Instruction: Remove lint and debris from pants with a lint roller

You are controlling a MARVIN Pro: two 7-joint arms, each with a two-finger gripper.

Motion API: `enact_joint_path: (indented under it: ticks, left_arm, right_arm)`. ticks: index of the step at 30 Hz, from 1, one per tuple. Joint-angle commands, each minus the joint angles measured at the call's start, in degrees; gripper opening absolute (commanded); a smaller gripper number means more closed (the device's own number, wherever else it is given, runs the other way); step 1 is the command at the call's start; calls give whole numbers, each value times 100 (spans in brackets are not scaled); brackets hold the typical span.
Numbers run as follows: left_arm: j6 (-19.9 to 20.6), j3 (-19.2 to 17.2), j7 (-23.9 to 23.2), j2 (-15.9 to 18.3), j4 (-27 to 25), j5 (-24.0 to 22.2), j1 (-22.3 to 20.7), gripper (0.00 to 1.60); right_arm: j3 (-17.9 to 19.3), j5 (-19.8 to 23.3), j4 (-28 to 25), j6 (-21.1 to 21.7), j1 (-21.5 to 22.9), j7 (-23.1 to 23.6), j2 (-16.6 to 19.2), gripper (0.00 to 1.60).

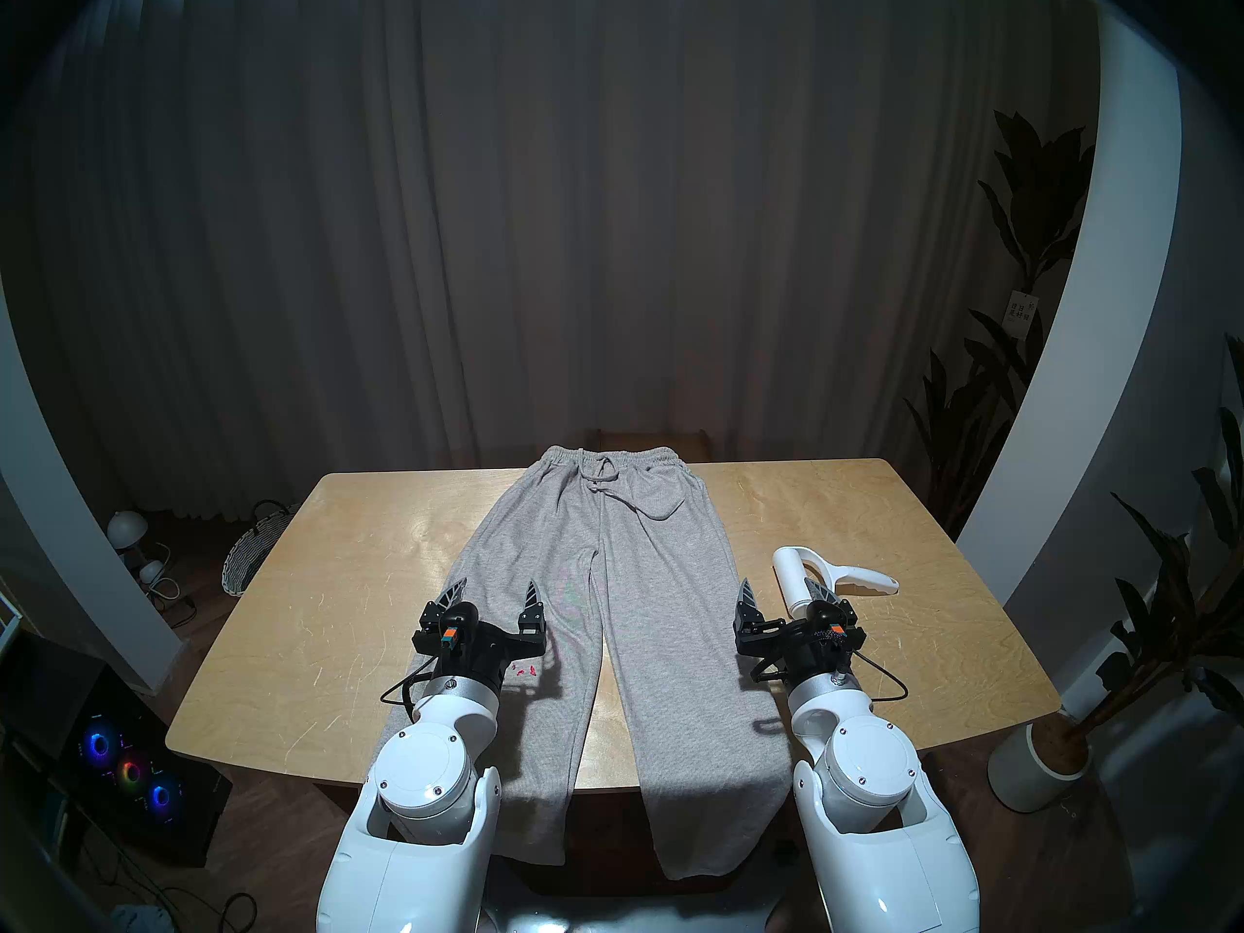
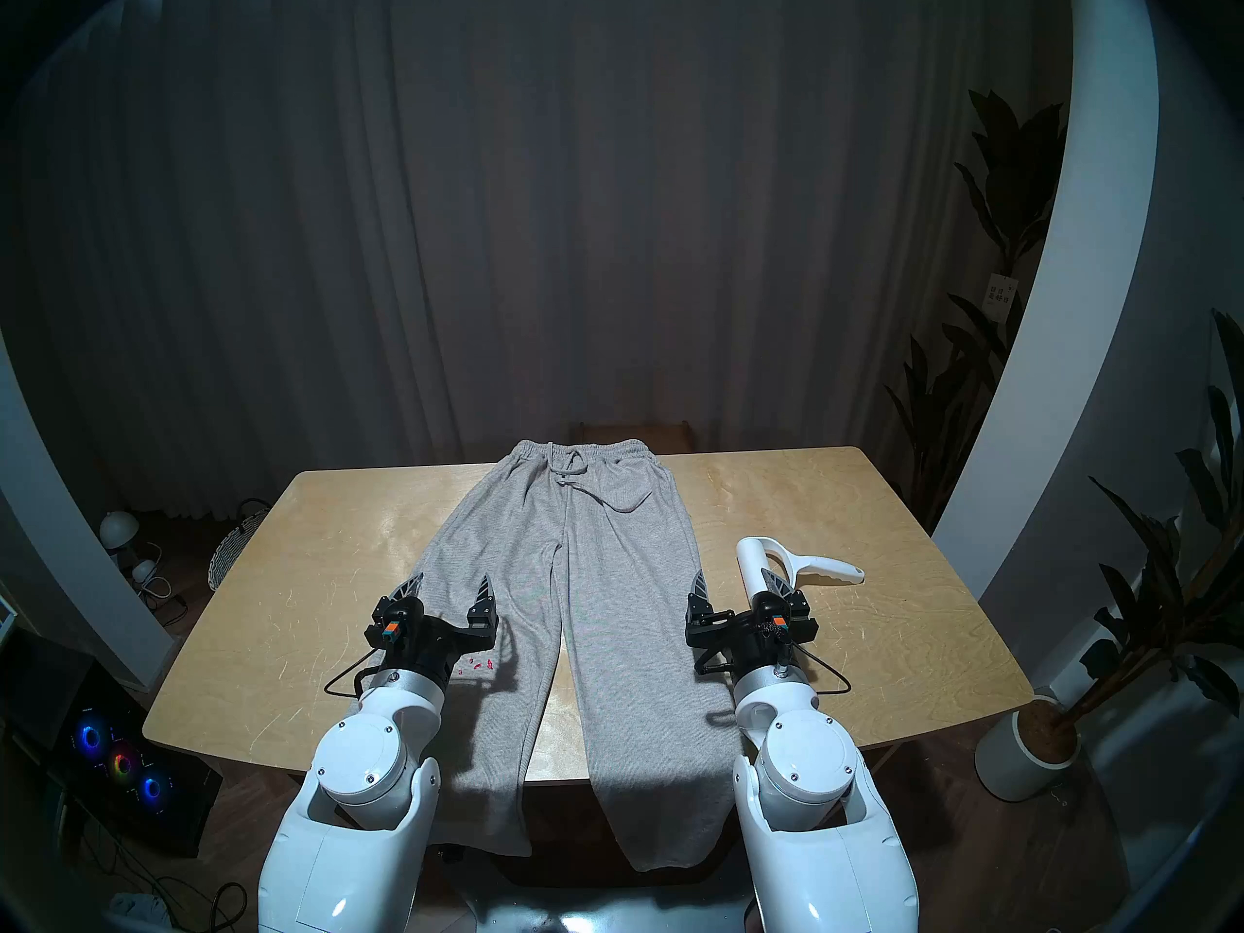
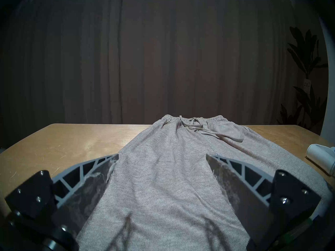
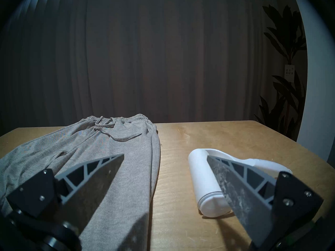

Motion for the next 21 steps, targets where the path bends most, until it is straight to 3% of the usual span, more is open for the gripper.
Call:
enact_joint_path:
  ticks: [1, 2, 9, 11, 12, 16, 21]
  left_arm:
    - [78, -34, 272, -22, -353, 251, 64, 160]
    - [48, -46, 291, 11, -415, 297, 94, 160]
    - [191, -253, 352, 99, -1000, 312, 204, 160]
    - [409, -287, 276, 167, -1154, 300, 253, 160]
    - [409, -287, 276, 167, -1154, 300, 253, 160]
    - [626, -319, 200, 172, -1194, 196, 262, 160]
    - [739, -352, 112, 178, -1082, 100, 183, 160]
  right_arm:
    - [65, 568, -374, 357, -112, -195, -99, 160]
    - [111, 664, -436, 342, -139, -92, -118, 160]
    - [183, 902, -905, 843, -131, -632, -158, 160]
    - [327, 1164, -1091, 1287, -51, -829, -214, 160]
    - [327, 1164, -1091, 1287, -51, -829, -214, 160]
    - [638, 1785, -1199, 1740, 83, -774, -323, 160]
    - [992, 3035, -1207, 2349, 301, -805, -372, 160]
